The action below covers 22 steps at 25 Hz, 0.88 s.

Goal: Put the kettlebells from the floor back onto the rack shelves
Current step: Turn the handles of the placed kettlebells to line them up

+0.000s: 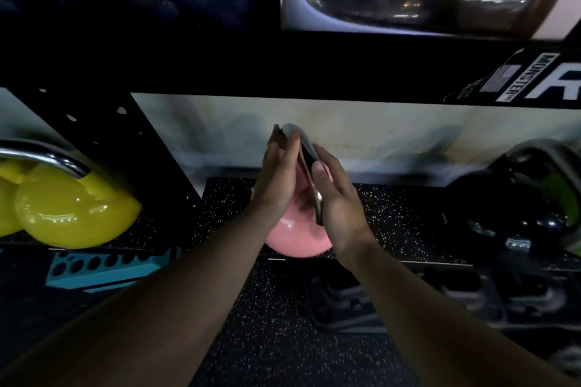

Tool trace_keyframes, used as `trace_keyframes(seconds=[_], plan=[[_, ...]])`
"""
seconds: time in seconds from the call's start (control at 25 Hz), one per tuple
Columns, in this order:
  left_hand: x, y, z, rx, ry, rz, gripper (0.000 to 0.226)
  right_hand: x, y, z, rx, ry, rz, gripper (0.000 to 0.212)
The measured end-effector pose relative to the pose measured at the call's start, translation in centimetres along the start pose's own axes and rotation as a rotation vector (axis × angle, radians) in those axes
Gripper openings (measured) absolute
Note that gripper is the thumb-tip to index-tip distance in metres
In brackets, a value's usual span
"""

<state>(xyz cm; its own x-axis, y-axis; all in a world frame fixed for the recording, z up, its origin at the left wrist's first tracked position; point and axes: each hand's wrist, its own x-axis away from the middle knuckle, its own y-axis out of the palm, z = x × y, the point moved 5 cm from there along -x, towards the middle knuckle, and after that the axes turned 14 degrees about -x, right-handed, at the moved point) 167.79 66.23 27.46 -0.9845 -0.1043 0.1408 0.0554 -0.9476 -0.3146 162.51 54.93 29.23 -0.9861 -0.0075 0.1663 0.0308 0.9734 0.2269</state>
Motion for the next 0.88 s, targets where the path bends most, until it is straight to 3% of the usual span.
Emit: trace_keyframes(seconds=[0.08, 0.12, 0.24, 0.36, 0.72, 0.88], plan=[[-0.7, -0.3, 0.4, 0.003, 0.006, -0.025, 0.036, 0.0, 0.8, 0.5, -0.04, 0.0, 0.034, 0.04], [-1.2, -0.6, 0.6, -0.002, 0.013, -0.074, 0.039, 0.1, 1.7, 0.8, -0.051, 0.002, 0.033, 0.042], [-2.9, -1.2, -0.4, -0.001, -0.022, -0.193, 0.089, -0.2, 3.8, 1.2, -0.088, -0.002, 0.029, 0.043], [-3.6, -1.0, -1.6, -0.002, -0.056, -0.188, 0.101, -0.4, 4.5, 1.6, -0.149, -0.019, 0.062, 0.044], [-3.2, -1.4, -0.7, -0.002, 0.047, -0.142, 0.08, 0.0, 4.6, 1.5, -0.142, -0.023, 0.102, 0.043], [-3.5, -1.3, -1.1, 0.03, 0.027, -0.153, 0.084, 0.0, 4.9, 1.8, -0.131, -0.03, 0.12, 0.043]])
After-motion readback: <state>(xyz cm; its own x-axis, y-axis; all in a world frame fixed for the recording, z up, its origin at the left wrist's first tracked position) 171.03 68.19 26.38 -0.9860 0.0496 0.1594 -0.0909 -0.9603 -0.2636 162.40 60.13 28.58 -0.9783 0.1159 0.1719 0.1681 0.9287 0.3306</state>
